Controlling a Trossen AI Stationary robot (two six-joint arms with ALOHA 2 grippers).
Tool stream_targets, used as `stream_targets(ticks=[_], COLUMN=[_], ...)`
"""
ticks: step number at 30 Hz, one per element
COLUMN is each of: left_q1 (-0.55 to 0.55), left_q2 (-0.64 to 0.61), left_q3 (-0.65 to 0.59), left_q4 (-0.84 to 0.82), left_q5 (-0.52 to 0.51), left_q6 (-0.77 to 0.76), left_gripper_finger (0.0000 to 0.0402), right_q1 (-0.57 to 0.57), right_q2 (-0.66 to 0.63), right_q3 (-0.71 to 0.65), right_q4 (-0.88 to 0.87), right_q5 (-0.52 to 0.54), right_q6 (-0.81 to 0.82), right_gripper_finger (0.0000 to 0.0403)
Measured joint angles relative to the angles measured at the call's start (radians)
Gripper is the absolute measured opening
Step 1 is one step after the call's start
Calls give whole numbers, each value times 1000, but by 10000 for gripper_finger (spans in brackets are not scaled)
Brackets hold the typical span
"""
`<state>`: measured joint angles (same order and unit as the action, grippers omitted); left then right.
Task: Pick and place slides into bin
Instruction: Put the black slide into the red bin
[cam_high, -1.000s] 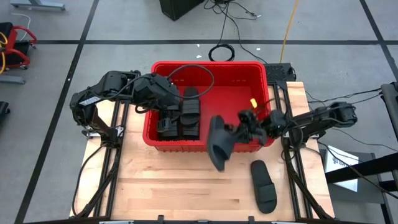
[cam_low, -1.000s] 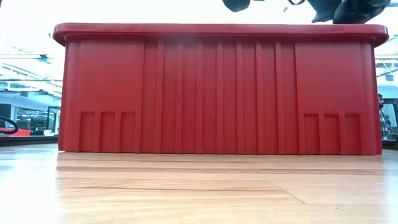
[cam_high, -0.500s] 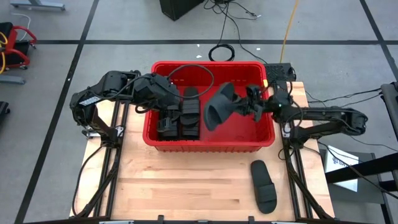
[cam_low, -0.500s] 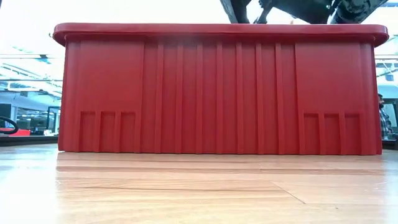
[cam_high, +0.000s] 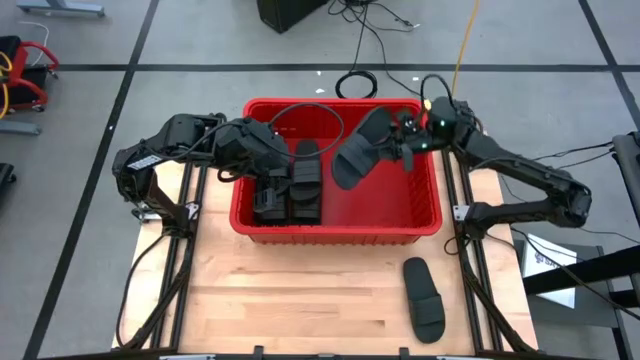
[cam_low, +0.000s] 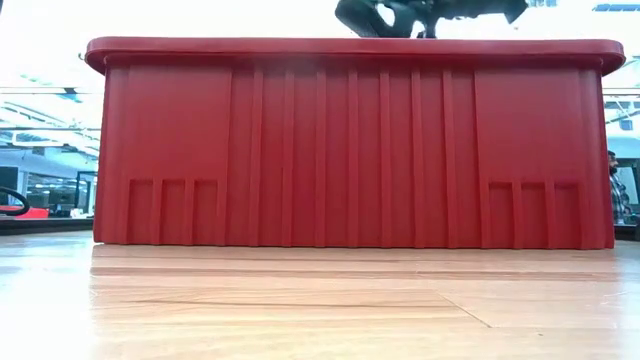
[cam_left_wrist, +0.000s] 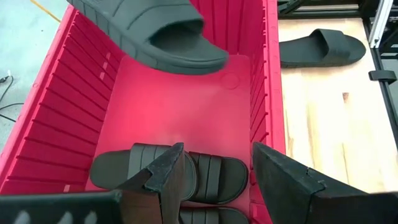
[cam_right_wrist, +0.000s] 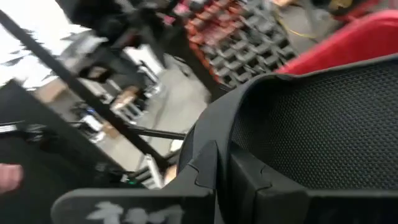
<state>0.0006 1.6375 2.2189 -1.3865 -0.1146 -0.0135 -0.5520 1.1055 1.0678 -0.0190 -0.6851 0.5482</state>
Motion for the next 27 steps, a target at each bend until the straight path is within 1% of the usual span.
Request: stream_targets(ticks=[3, 6, 9, 14, 16, 17, 20, 22, 27], left_q1=[0, 0, 1, 7, 7, 6, 6, 6, 6], left_q2=[0, 0, 0, 0, 0, 0, 0, 0, 0], left_q3=[0, 0, 0, 0, 0, 0, 0, 0, 0], left_q4=[0, 0, 0, -1, -1, -1, -2, -2, -3], left_q5=[0, 0, -1, -1, -2, -1, -1, -1, -1], left_q6=[-1, 1, 6, 6, 5, 5, 4, 3, -6], left_gripper_finger=[184, 184, 184, 184, 184, 184, 184, 184, 184], right_q1=[-42, -61, -71, -75, -75, -75, -75, -69, -85], right_q2=[9, 30, 64, 131, 167, 186, 231, 257, 306], right_q3=[40, 56, 70, 129, 170, 195, 274, 313, 329], right_q4=[-132, -215, -252, -324, -384, -417, -525, -549, -555], right_q5=[-27, -59, -104, -104, -91, -67, 32, 89, 62], right_q6=[-36, -45, -67, -160, -218, -258, -410, -464, -481], right_gripper_finger=[11, 11, 11, 11, 11, 11, 11, 11, 11])
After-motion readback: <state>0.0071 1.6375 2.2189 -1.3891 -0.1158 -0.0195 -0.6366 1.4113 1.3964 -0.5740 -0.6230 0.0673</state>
